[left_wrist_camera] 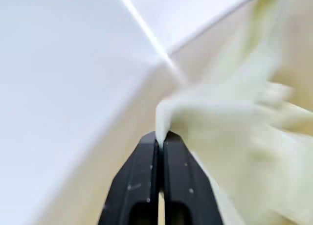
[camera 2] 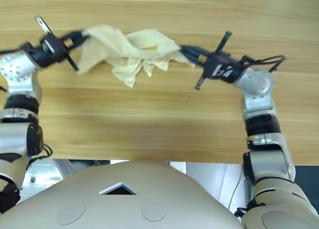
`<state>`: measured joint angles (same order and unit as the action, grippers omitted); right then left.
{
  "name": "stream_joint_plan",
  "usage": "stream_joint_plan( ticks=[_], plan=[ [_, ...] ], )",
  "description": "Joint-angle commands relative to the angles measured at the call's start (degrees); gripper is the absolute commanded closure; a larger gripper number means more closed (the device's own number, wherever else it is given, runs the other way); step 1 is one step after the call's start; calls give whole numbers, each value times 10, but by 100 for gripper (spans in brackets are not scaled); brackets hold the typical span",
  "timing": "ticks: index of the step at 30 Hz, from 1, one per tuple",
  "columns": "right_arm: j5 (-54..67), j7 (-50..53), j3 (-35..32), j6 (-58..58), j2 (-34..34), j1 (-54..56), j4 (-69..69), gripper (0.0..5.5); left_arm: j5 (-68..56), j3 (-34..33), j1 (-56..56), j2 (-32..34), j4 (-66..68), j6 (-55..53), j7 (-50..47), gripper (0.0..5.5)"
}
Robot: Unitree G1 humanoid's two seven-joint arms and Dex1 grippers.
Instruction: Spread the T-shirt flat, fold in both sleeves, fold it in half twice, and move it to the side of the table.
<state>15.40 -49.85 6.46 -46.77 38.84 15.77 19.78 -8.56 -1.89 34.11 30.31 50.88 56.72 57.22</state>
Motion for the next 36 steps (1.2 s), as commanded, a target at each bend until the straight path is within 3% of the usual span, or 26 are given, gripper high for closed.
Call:
stream_joint_plan(
  ticks=[1,4,9,13,17,19,20,21,22,23,25,27,28,30,32,36],
  plan=[
    [126,-51,-78,25,76,6,-120,550,-45,-19,48,34,-131,14,-15,546],
    [235,-120,-144,9,119,-53,-224,550,-179,-4,-11,82,-345,-59,33,546],
    [429,-304,-226,12,94,-146,-310,550,-370,-4,-166,165,-558,-129,186,546],
    [318,-329,-183,40,78,-97,-213,550,-348,-2,-126,165,-453,-177,267,546],
    [81,-343,-55,104,75,129,25,550,-126,100,98,141,-165,-200,317,546],
    [-111,-206,27,180,57,394,254,550,49,187,312,114,31,-261,236,546],
    [-216,-38,76,253,44,542,365,550,130,225,431,90,115,-323,113,546],
    [-282,176,100,339,35,689,450,550,185,241,558,62,178,-398,-85,546],
    [-317,342,105,397,39,794,496,550,201,229,657,43,214,-454,-256,546],
    [-311,456,76,424,51,885,516,550,165,170,757,38,233,-479,-423,546],
    [-290,509,25,385,78,981,501,550,103,78,884,64,232,-453,-570,546],
    [-297,438,18,330,98,968,462,550,131,77,910,86,217,-399,-606,546],
    [-309,362,25,290,119,901,421,550,161,100,880,86,206,-366,-587,546],
    [-297,235,14,207,166,704,313,550,188,145,734,72,181,-278,-434,546],
    [-275,190,5,148,175,511,226,550,223,200,536,77,155,-162,-329,546],
    [-278,146,76,87,133,294,134,550,252,234,330,80,169,-56,-295,546]
  ],
)
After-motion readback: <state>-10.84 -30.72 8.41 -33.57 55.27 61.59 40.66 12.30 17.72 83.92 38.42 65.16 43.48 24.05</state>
